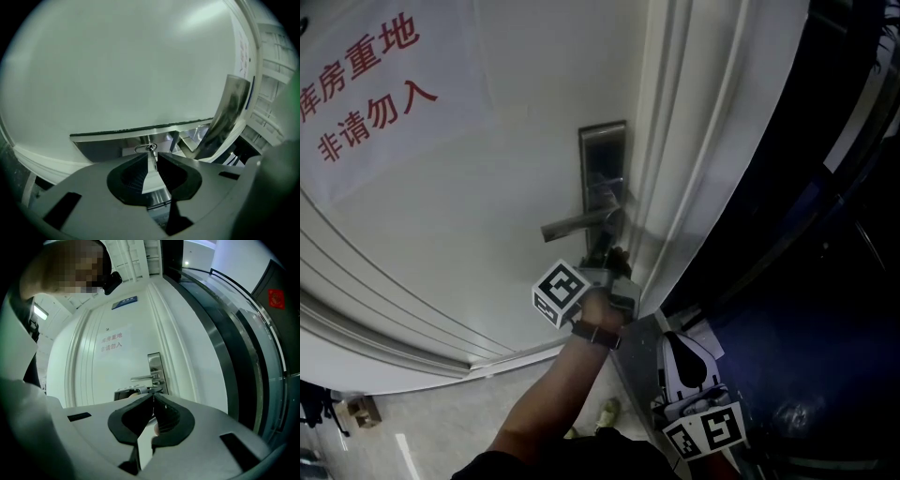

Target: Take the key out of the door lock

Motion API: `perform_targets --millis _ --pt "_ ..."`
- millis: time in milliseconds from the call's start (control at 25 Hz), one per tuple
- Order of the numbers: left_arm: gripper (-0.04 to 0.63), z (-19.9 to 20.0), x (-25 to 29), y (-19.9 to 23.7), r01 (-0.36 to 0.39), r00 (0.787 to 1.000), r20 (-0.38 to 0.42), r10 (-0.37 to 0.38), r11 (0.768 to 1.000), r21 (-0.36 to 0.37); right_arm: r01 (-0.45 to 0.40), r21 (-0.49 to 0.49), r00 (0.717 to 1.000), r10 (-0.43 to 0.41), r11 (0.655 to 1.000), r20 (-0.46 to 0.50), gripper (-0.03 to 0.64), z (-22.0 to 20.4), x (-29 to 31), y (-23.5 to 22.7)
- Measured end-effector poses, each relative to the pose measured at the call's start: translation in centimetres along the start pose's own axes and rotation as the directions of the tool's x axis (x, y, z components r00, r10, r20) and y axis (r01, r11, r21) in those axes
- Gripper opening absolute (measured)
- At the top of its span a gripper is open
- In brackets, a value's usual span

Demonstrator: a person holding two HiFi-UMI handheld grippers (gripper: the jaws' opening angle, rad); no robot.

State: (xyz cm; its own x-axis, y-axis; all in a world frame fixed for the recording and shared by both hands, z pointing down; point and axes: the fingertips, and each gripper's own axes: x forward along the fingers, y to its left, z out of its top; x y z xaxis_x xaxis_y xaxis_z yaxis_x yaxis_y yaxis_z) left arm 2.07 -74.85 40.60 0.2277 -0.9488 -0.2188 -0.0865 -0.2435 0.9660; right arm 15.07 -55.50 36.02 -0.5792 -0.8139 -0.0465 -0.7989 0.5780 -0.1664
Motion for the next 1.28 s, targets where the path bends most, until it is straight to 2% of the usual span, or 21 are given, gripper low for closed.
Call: perform_targets --millis 160,680,1040,1280 --pt "0.044 0.0 0.3 -0.2 -0.003 1.000 0.020 0.004 1.000 -0.014 -0.010 0.004 1.000 0.010 1.000 -0.003 0.014 0.0 0.3 -0.4" --pt "0.011 0.0 0.0 0.1 -0.103 0.991 0.080 0.112 0.989 -0.104 -0.028 0.030 1.000 0.028 0.999 0.000 0.014 0.0 0.5 -1.2" --pt "0.006 -1.2 -0.9 -0.2 -0.133 0.987 0.068 0.142 0.984 -0.122 -0.035 0.046 0.999 0.035 0.998 0.012 0.014 0.3 0.5 -1.5" --pt "0.006 -2.8 -2.3 -0.8 -0.132 0.991 0.019 0.135 0.984 -0.117 -0.045 0.057 0.999 0.044 0.997 0.026 0.014 0.5 0.6 -1.4"
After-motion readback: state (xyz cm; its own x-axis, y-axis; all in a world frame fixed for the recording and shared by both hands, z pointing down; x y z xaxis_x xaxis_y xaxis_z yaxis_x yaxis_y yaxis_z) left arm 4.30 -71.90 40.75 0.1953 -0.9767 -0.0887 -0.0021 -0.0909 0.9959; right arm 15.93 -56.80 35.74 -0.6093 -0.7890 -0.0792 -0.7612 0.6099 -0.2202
